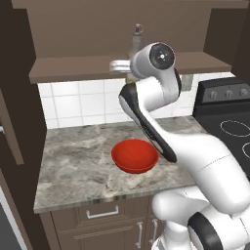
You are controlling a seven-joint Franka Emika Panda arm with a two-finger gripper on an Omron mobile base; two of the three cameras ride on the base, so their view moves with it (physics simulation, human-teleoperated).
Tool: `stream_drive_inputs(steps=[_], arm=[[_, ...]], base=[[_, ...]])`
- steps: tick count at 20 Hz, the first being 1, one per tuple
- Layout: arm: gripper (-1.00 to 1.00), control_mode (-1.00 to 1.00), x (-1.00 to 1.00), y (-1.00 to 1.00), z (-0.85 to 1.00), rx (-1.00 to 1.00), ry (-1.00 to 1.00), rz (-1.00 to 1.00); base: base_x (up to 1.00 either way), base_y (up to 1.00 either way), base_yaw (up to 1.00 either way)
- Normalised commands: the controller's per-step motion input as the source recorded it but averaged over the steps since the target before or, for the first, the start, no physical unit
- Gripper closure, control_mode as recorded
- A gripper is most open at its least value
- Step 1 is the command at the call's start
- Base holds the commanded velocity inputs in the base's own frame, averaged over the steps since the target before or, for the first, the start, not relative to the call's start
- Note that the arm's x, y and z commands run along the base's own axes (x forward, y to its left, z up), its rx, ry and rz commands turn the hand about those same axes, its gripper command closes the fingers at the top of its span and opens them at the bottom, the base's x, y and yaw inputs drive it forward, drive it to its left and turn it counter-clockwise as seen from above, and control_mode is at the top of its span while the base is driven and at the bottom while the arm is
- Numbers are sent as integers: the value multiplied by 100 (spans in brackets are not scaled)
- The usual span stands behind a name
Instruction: Retrieve the bottle and the shaker from the cabinet and place them next to the mixing bowl on the counter. Then add garlic from the fridge to the mixing bowl.
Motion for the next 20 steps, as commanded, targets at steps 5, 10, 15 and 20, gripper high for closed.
stream_drive_inputs(steps=[5,10,15,20], arm=[[100,-100,-94,-30,0,0,-2,0],[100,-100,-75,-72,0,0,-1,10],[100,-100,-65,-80,-5,0,0,19],[100,-100,-59,-62,-2,0,0,20]], base=[[0,0,0],[0,0,0],[0,0,0],[0,0,0]])
